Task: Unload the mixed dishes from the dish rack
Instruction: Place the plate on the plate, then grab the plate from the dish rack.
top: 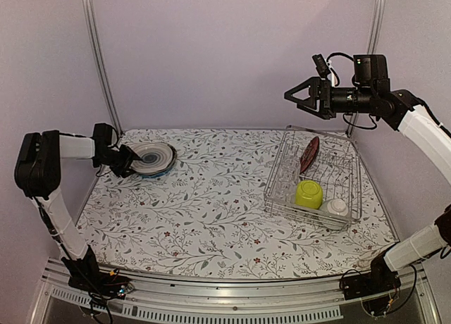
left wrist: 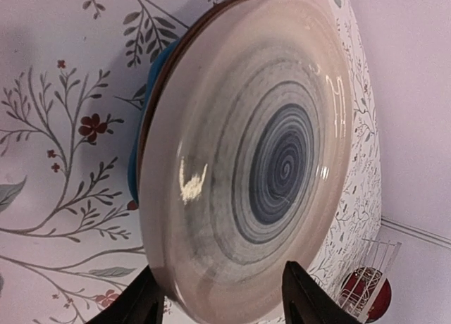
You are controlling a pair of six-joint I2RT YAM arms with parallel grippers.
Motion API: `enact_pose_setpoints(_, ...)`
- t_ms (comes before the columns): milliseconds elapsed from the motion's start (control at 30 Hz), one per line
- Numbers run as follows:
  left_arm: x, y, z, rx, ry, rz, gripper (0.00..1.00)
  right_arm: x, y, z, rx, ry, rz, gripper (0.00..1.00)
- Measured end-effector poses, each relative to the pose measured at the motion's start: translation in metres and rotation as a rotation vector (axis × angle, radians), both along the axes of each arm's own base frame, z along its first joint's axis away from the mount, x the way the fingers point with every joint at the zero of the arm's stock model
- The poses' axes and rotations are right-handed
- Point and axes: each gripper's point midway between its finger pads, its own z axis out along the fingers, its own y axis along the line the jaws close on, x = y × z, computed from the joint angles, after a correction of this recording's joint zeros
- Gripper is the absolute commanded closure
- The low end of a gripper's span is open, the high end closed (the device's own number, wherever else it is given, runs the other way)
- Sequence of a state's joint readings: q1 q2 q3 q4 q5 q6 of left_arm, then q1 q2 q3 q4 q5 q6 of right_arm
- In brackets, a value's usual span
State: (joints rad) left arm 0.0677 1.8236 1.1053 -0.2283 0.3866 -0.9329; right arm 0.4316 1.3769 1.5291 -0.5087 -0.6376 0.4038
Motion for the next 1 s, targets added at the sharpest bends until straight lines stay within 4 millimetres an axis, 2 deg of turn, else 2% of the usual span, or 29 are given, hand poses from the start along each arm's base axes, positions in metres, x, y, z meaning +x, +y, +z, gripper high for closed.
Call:
enact_pose_setpoints(600, 0.008, -0.01, 0.002, -0.016, -0.019, -0.032, 0.43, 0.0, 0.0, 0.0, 0.0, 0.001, 0.0, 0.01)
enact_pose_setpoints(700, 0.007, -0.01, 0.002, -0.015, -0.018, -0.032, 0.38, 0.001, 0.0, -0.001, -0.001, 0.002, 0.0, 0.01)
enact_pose_setpoints(800, 0.007, -0.01, 0.001, -0.008, -0.016, -0.034, 0.22, 0.001, 0.0, -0.002, -0.002, 0.005, -0.001, 0.01)
enact_pose_setpoints(1000, 0.002, -0.001, 0.011, 0.066, -0.024, -0.034, 0.17, 0.005, -0.005, -0.011, -0.036, 0.032, -0.044, 0.01)
